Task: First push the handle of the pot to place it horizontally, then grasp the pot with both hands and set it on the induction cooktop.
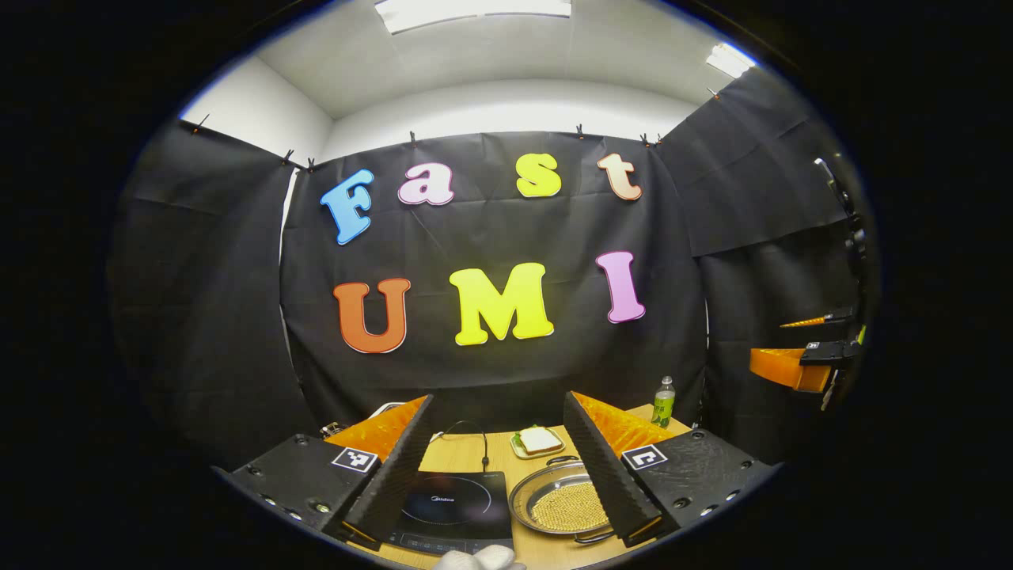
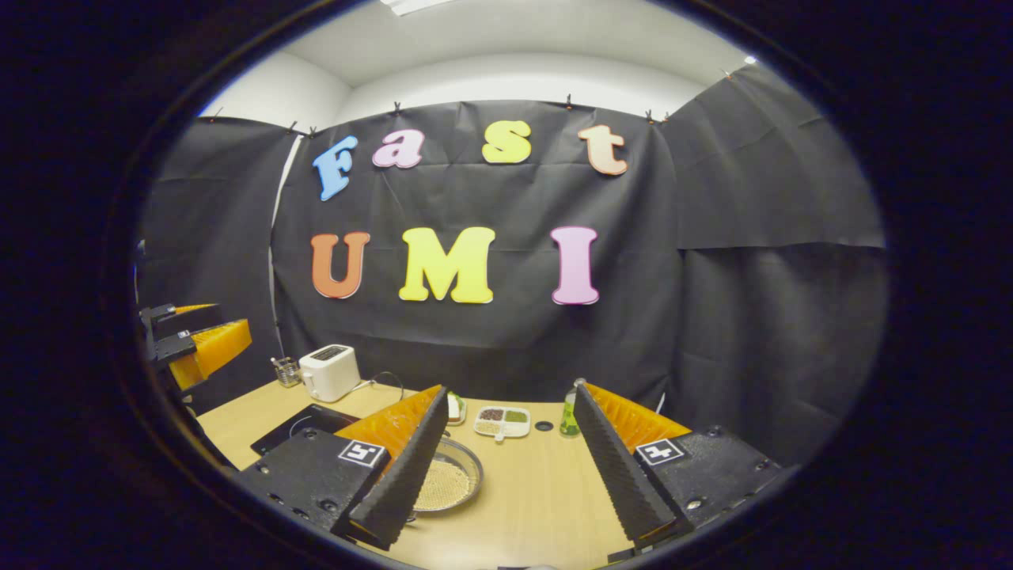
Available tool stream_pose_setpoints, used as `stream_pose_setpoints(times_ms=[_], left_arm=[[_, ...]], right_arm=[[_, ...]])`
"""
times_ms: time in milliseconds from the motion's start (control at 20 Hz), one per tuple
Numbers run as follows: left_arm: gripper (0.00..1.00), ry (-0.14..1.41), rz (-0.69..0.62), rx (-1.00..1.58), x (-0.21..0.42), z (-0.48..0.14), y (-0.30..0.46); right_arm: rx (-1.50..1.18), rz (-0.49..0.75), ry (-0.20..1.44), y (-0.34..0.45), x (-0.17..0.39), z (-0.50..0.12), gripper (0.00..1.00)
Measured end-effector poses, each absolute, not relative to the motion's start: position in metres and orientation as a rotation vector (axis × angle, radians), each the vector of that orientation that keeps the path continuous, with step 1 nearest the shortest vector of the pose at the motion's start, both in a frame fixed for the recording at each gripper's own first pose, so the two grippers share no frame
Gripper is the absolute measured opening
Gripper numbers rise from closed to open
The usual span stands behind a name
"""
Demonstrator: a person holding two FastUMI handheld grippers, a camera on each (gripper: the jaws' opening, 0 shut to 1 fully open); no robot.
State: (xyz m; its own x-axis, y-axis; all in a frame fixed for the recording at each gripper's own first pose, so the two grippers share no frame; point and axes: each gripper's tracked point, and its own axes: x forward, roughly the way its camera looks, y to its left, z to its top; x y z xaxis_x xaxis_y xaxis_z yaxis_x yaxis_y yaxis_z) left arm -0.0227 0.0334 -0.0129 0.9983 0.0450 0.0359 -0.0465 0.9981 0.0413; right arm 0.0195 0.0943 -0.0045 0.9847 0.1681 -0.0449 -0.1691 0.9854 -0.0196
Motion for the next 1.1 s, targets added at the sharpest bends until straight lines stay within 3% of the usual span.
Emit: stream_pose_setpoints(times_ms=[100, 250, 350, 600, 700, 850, 900, 1100], left_arm=[[0.96, -0.031, 0.059, 0.041, -0.029, -0.019, 0.04], [0.96, -0.027, 0.082, 0.038, -0.038, -0.027, 0.05], [0.96, -0.026, 0.099, 0.032, -0.044, -0.032, 0.058], [0.96, -0.008, 0.139, 0.049, -0.058, -0.052, 0.078], [0.96, 0.004, 0.154, 0.05, -0.065, -0.063, 0.085], [0.96, 0.026, 0.182, 0.027, -0.075, -0.078, 0.097], [1.0, 0.034, 0.195, 0.015, -0.077, -0.083, 0.102], [0.96, 0.063, 0.241, -0.018, -0.088, -0.101, 0.123]], right_arm=[[-0.038, 0.217, 0.066, 0.119, 0.023, -0.011, 1.0], [-0.055, 0.306, 0.107, 0.16, 0.026, -0.022, 0.95], [-0.067, 0.378, 0.154, 0.19, 0.026, -0.038, 0.87], [-0.079, 0.568, 0.331, 0.263, 0.022, -0.094, 0.36], [-0.094, 0.619, 0.418, 0.286, 0.022, -0.124, 0.2], [-0.101, 0.639, 0.537, 0.306, 0.026, -0.168, 0.05], [-0.096, 0.654, 0.581, 0.315, 0.025, -0.187, 0.01], [-0.116, 0.664, 0.767, 0.331, 0.014, -0.257, 0.04]])
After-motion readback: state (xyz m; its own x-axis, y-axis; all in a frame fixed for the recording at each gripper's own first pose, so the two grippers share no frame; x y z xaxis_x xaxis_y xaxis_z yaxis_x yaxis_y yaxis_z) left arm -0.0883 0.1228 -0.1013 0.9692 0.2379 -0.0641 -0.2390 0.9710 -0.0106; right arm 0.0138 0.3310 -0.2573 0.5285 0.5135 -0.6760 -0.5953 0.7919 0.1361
